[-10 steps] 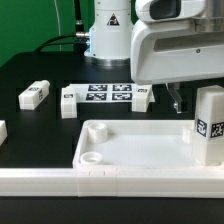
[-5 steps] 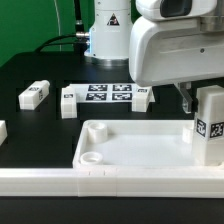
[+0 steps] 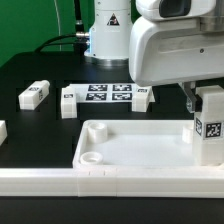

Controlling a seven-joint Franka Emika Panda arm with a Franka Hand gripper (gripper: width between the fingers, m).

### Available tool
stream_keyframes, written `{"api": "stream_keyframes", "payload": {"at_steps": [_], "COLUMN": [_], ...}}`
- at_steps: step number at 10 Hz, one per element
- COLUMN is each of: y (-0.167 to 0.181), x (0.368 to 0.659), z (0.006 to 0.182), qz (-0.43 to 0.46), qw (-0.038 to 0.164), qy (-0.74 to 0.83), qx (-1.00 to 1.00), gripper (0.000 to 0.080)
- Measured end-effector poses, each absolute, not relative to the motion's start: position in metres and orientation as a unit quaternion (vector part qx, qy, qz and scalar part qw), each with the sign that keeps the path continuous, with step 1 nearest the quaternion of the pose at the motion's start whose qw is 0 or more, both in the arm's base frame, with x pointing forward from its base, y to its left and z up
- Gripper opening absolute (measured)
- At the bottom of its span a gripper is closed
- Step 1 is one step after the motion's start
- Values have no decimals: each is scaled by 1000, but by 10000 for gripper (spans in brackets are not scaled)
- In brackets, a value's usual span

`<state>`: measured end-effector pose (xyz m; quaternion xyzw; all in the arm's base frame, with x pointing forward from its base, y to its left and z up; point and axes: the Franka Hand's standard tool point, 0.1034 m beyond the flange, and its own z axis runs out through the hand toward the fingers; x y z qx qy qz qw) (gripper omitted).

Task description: Assemble desk

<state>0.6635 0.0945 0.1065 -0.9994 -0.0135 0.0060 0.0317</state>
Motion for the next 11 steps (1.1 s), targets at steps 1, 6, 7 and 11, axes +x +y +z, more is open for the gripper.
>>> {"api": "stream_keyframes", "payload": {"at_steps": [1,6,7,11], "y": [94,90,89,90], "x": [664,665,665,665], "z": [107,106,106,106], "qz": [8,25,27,37], "qw": [35,54,54,54], "qy": [38,315,352,483], "qx": [-999,-947,-934,-873], "gripper": [287,288,289,290]}}
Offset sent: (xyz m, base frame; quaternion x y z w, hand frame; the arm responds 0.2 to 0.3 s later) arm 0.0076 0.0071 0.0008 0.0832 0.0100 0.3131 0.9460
